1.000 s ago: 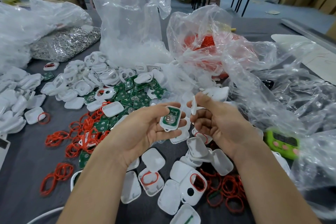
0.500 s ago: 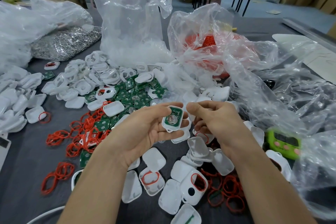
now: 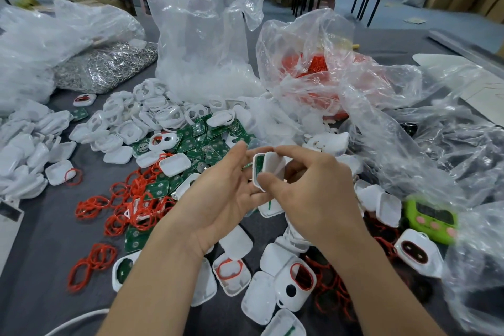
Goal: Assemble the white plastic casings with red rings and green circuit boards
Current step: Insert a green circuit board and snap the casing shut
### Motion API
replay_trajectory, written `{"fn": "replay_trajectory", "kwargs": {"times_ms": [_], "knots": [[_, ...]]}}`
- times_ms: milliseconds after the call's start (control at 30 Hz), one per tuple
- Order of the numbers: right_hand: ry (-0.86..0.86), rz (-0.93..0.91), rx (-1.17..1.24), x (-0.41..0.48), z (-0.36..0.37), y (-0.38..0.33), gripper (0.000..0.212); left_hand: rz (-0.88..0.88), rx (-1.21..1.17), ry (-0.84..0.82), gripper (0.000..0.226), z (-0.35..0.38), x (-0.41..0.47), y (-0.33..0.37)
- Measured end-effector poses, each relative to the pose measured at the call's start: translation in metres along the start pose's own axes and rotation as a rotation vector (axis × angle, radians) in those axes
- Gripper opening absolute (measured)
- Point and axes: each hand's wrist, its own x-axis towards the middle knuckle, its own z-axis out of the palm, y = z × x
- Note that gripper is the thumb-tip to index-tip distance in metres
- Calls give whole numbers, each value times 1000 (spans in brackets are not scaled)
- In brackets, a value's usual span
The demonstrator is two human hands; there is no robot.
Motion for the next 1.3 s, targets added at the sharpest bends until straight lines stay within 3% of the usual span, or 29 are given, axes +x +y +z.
{"fn": "replay_trajectory", "kwargs": {"times_ms": [233, 433, 833, 1167, 1300], "knots": [[30, -90, -152, -9, 8, -7, 39, -11, -28, -5, 54, 3, 1, -2], [8, -54, -163, -11, 12, -10, 34, -5, -12, 2, 59, 2, 2, -4], [7, -86, -226, -11, 11, -13, 45, 41, -8, -10, 37, 1, 3, -7], [126, -241, -298, -18, 28, -14, 44, 136, 165, 198, 28, 3, 8, -14], [39, -194, -196, -16, 25, -10, 41, 146, 134, 216, 31, 5, 7, -11]]}}
